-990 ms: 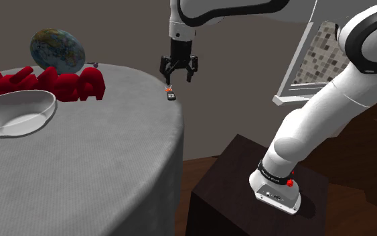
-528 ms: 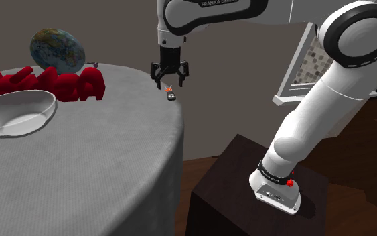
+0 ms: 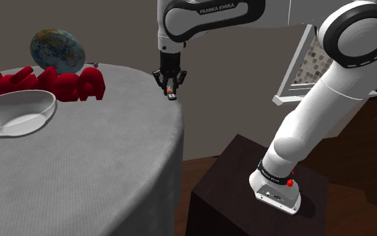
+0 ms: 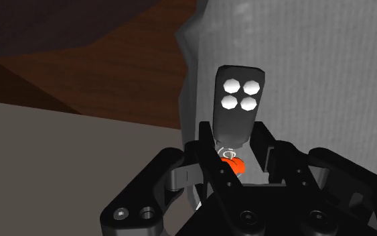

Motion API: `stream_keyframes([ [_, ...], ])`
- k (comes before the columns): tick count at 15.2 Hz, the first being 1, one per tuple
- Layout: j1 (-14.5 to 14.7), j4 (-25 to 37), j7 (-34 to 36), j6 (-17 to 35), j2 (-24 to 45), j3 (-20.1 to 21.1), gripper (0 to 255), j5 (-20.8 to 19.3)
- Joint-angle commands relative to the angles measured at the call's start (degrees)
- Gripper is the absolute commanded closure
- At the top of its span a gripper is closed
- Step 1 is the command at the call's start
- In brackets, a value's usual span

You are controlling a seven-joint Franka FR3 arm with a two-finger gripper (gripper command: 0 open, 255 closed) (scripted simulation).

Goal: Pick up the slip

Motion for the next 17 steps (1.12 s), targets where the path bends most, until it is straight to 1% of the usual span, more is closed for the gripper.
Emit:
stream_keyframes([
  [1, 0.0, 0.0, 0.0, 0.0, 0.0, 0.0, 255, 0.0],
  [6, 0.0, 0.1, 0.0, -0.1, 0.1, 0.0, 255, 0.0],
  [17, -0.1, 8.7, 0.5, -8.5, 0.2, -0.2, 255, -0.2],
])
